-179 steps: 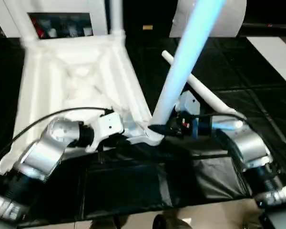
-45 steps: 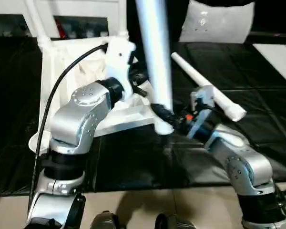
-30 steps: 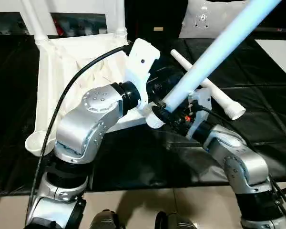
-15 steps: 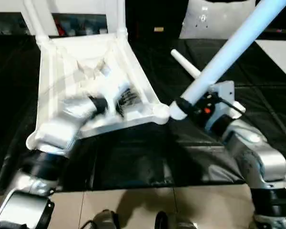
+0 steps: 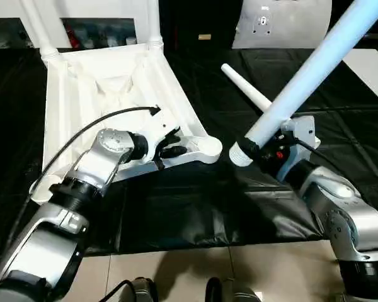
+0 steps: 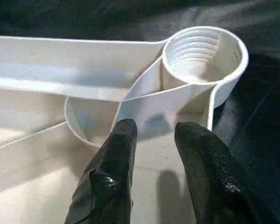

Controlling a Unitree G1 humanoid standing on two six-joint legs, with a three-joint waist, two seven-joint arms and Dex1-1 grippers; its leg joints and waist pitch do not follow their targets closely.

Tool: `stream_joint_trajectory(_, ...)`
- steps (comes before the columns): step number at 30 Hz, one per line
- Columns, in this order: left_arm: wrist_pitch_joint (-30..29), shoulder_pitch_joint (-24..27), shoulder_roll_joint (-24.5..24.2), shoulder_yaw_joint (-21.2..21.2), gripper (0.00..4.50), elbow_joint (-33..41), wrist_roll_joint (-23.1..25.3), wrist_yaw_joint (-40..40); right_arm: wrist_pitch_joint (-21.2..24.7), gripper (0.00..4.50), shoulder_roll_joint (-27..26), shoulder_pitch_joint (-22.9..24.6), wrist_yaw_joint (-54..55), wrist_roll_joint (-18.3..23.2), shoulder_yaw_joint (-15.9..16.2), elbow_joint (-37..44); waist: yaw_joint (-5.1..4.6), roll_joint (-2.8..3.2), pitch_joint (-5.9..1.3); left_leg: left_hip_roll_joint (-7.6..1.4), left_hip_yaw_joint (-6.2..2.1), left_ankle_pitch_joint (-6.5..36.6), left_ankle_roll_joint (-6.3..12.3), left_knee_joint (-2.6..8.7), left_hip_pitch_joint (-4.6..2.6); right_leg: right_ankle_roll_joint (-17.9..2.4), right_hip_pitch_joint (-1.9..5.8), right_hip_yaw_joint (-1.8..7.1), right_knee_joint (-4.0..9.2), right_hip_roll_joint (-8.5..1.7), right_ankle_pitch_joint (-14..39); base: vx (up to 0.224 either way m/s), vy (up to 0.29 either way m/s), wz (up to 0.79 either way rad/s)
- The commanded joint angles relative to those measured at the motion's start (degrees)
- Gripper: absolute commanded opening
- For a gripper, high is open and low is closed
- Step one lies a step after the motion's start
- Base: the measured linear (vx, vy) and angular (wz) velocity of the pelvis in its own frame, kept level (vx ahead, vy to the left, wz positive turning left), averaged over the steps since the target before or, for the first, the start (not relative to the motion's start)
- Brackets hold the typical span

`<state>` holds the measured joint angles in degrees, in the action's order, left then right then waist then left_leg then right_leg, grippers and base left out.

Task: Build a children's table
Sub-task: Insert table leg to table base

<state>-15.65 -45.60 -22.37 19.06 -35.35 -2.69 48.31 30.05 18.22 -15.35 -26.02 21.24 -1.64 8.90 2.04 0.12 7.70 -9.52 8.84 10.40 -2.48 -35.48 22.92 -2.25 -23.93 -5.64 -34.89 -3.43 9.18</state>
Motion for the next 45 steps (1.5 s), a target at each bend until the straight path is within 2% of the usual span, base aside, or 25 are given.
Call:
stream_joint_trajectory(1,0.48,-0.24,0.19,-0.35,1.69,-1.72,-0.39,2.57,0.93,1.91,0.52,0.41,0.44,-0.11,-0.52,1.85,0.25,0.63,-4.77,-3.33,-1.21,11.0,2.47,4.42,-1.05,-10.45,3.78,3.81,5.04,-5.73,16.56,0.0,0.0,0.0)
stream_joint_trajectory(5,-0.59,-0.39,0.9,-2.97,1.69,-1.8,-3.48,3.82,1.14,1.91,0.6,0.55,0.54,-0.05,-0.57,2.05,0.25,0.7,-4.9,-3.57,-1.19,10.3,2.76,4.41,-1.1,-11.99,3.76,3.85,4.56,-5.73,13.83,0.0,0.0,0.0)
stream_joint_trajectory(6,-0.95,-0.71,1.16,-4.16,1.69,-2.11,-4.57,3.92,1.18,1.91,0.63,0.52,0.57,-0.07,-0.55,2.03,0.22,0.54,-4.86,-3.61,-1.15,10.46,2.88,4.45,-1.17,-12.22,3.72,3.83,4.6,-5.72,13.78,0.0,0.0,0.0)
stream_joint_trajectory(9,-1.29,-1.02,1.2,-5.02,1.69,-2.36,-5.6,5.05,1.23,1.91,0.65,0.41,0.58,-0.08,-0.47,1.97,0.3,0.58,-4.65,-3.5,-1.09,11.36,2.79,4.46,-1.22,-11.87,3.63,3.8,4.88,-5.77,16.24,0.0,0.0,0.0)
stream_joint_trajectory(11,-1.11,-0.91,0.99,-4.74,1.96,-2.2,-5.53,5.88,1.22,1.91,0.68,0.37,0.52,-0.1,-0.4,1.91,0.3,0.65,-4.63,-3.56,-1.13,11.98,2.6,4.51,-1.33,-11.43,3.58,3.81,5.03,-5.82,17.38,0.0,0.0,0.0)
stream_joint_trajectory(15,1.35,-0.58,0.15,-2.56,2.29,-4.08,-1.65,6.64,1.1,1.91,0.58,0.36,0.31,-0.46,0.17,1.78,0.28,0.53,-4.6,-3.54,-1.22,12.23,2.41,4.65,-1.24,-9.92,3.54,3.88,5.19,-5.81,18.96,0.0,0.0,0.0)
stream_joint_trajectory(19,2.09,-0.36,-0.03,-1.95,2.37,-4.85,-0.94,7.94,1.17,1.91,0.46,0.35,0.29,-0.52,0.36,1.77,0.3,0.58,-4.69,-3.64,-1.22,11.78,2.3,4.66,-1.22,-10.56,3.53,3.92,5.04,-5.88,17.62,0.0,0.0,0.0)
stream_joint_trajectory(23,2.21,-0.1,-0.31,-1.48,2.02,-4.68,-0.57,8.53,1.11,1.91,0.47,0.46,0.31,-0.46,0.45,1.75,0.32,0.62,-4.77,-3.71,-1.23,11.54,2.36,4.68,-1.21,-11.15,3.59,3.94,4.87,-5.93,16.56,0.0,0.0,0.0)
stream_joint_trajectory(29,2.99,-0.15,-0.47,-1.5,1.46,-5.75,0.65,9.37,1.04,1.91,0.56,0.56,0.16,-0.51,0.62,1.68,0.26,0.59,-4.58,-3.65,-1.2,12.93,2.04,4.75,-1.3,-10.58,3.45,3.94,5.24,-5.94,18.89,0.0,0.0,0.0)
stream_joint_trajectory(30,3.04,-0.01,-0.61,-1.42,1.36,-5.75,0.71,9.74,0.92,1.91,0.58,0.61,0.05,-0.59,0.76,1.6,0.34,0.54,-4.78,-3.67,-1.24,12.68,1.96,4.71,-1.3,-10.49,3.57,3.95,5.17,-6.05,19.09,0.0,0.0,0.0)
stream_joint_trajectory(39,3.68,1.03,-1.09,-0.4,0.54,-5.62,2.48,11.5,0.7,1.91,0.71,0.75,-0.22,-0.72,1.14,1.52,0.38,0.63,-4.81,-3.82,-1.24,12.25,1.91,4.78,-1.23,-11.05,3.56,4.04,5.0,-6.12,17.76,0.0,0.0,0.0)
stream_joint_trajectory(40,3.74,0.99,-1.02,-0.6,0.35,-5.7,2.51,11.51,0.69,1.91,0.73,0.76,-0.25,-0.75,1.15,1.53,0.37,0.66,-4.83,-3.82,-1.24,12.49,1.83,4.77,-1.3,-11.02,3.52,4.02,5.04,-6.1,18.02,0.0,0.0,0.0)
stream_joint_trajectory(45,4.09,0.91,-1.08,-1.28,0.03,-5.44,1.85,12.12,0.64,1.91,0.66,0.75,-0.43,-0.94,1.29,1.49,0.42,0.62,-4.93,-3.79,-1.25,12.24,1.77,4.75,-1.24,-10.86,3.59,4.0,5.04,-6.12,18.38,0.0,0.0,0.0)
